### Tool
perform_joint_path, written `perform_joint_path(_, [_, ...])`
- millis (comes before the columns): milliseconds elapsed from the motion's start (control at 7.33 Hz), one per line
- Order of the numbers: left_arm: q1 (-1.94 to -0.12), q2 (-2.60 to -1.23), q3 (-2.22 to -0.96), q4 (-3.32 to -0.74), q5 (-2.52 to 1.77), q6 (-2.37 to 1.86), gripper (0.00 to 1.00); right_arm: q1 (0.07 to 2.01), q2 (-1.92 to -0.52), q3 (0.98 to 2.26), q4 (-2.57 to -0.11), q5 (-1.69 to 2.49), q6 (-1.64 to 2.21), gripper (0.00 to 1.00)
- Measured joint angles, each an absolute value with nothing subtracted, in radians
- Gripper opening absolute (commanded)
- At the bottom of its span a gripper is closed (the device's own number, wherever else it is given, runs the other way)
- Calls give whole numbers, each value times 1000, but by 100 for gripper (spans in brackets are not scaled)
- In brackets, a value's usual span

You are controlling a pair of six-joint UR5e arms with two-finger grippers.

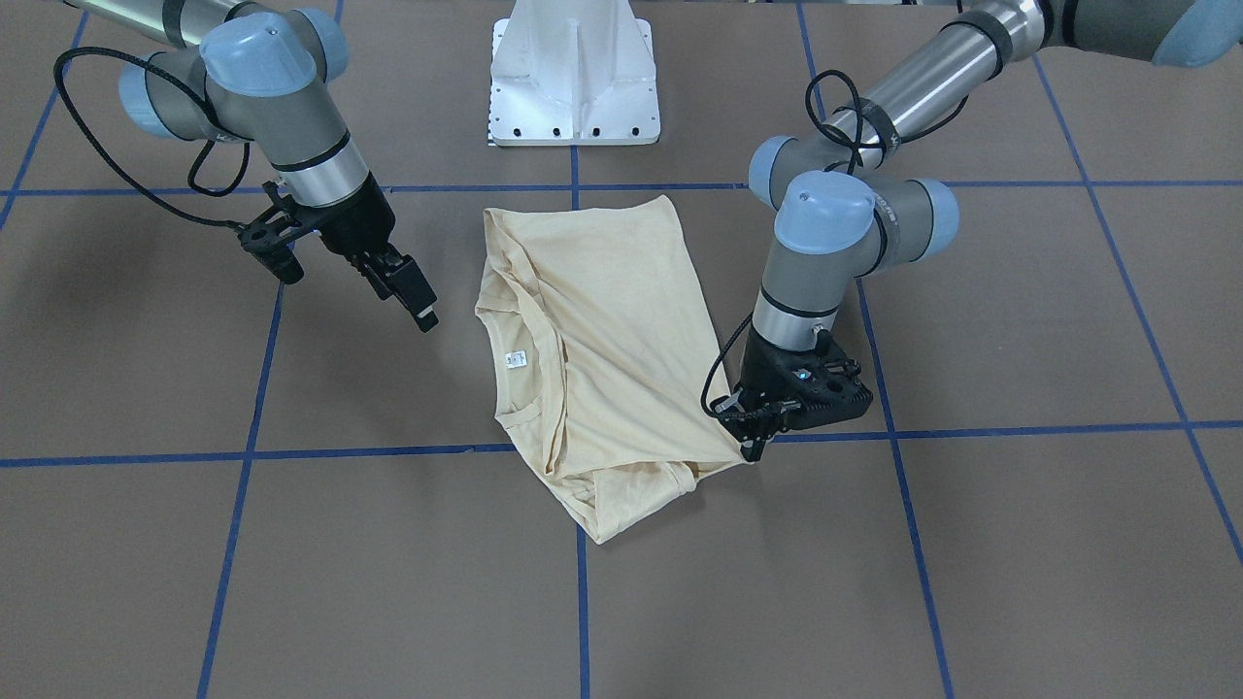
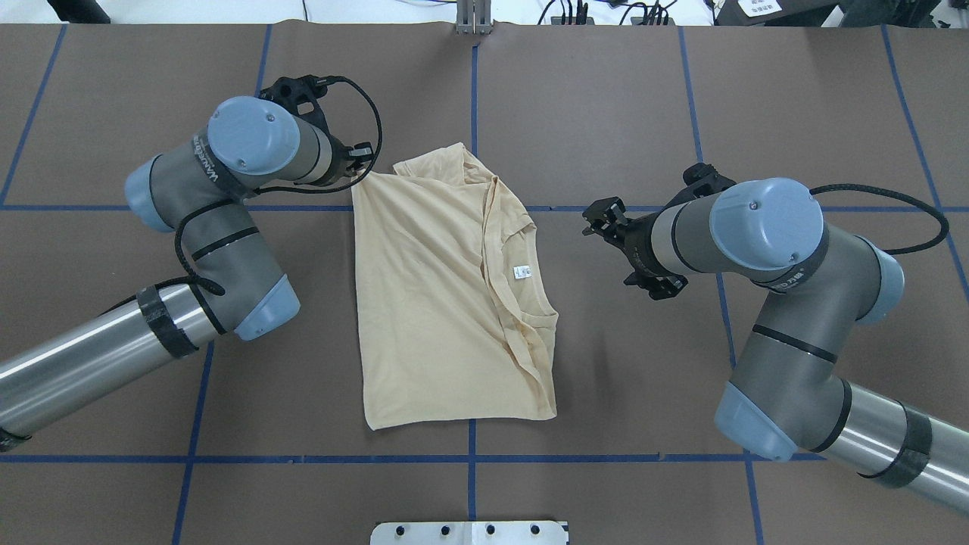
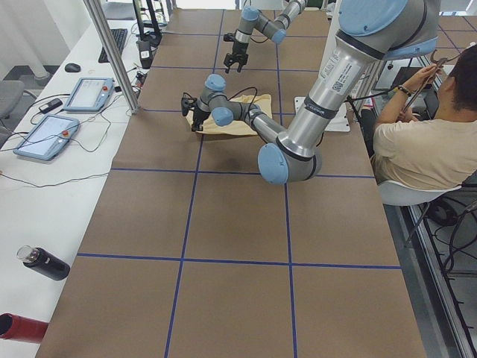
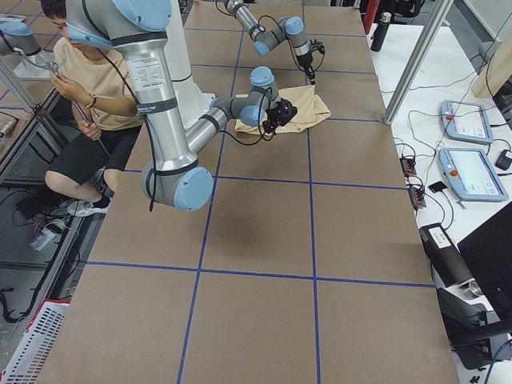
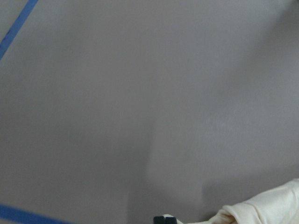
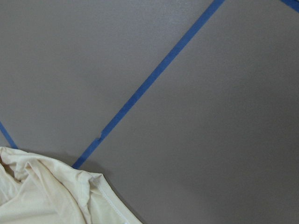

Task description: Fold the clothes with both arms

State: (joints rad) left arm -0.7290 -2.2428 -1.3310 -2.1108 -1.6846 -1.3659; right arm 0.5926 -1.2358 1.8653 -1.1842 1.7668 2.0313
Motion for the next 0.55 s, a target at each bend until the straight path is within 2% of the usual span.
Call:
perform_joint_path(273, [-761, -2284, -1261, -2166, -1692, -1312, 46, 588, -1214, 1864, -1193, 1766, 2034, 100])
perform_joint_path(545, [-781, -2269, -1323, -2158, -1755, -1304, 46, 546, -1160, 1861, -1237, 1754, 2065, 100])
